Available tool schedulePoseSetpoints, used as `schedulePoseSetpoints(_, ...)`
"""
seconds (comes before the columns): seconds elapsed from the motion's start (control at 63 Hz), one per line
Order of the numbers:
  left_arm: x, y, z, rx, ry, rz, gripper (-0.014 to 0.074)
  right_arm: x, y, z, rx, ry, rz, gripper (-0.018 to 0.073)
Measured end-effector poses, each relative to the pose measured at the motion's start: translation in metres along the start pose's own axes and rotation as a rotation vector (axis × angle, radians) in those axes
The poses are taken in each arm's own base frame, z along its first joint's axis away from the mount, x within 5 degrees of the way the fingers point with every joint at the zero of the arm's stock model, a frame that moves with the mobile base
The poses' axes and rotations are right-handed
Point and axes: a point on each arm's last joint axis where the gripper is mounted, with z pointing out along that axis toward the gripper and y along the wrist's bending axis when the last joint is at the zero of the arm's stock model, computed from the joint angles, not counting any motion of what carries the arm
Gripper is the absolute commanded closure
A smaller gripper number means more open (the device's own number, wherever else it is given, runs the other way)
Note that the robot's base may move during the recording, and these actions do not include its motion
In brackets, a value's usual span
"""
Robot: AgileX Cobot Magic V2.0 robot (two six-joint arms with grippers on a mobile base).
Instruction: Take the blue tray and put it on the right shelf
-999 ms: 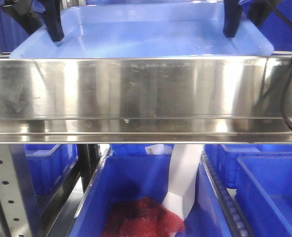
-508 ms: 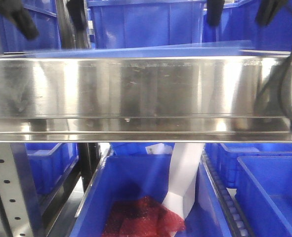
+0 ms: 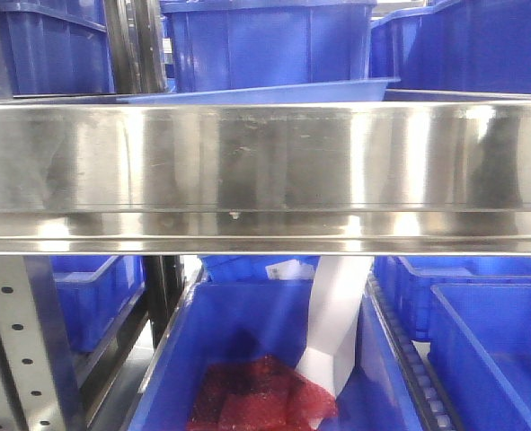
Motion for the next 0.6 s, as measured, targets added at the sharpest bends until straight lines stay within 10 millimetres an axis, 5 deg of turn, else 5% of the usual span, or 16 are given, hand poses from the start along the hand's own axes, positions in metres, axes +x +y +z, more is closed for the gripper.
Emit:
schedulePoseSetpoints(0.238, 0.074, 0.011, -0.042, 0.031, -0.227, 0.003, 0.0638, 0.083, -0.019, -0.040, -0.037, -0.180, -0.064, 0.0508)
schedulePoseSetpoints(0.444, 0.148, 0.020, -0.041, 0.052, -0.370, 0.006, 0.0640, 0.151, -0.033, -0.048, -0.065, -0.367, -0.107, 0.0508)
schedulePoseSetpoints(0.603, 0.183, 0.024, -0.036, 0.067, -0.488, 0.011, 0.0645, 0.189, -0.040, -0.046, -0.088, -0.528, -0.114, 0.0508)
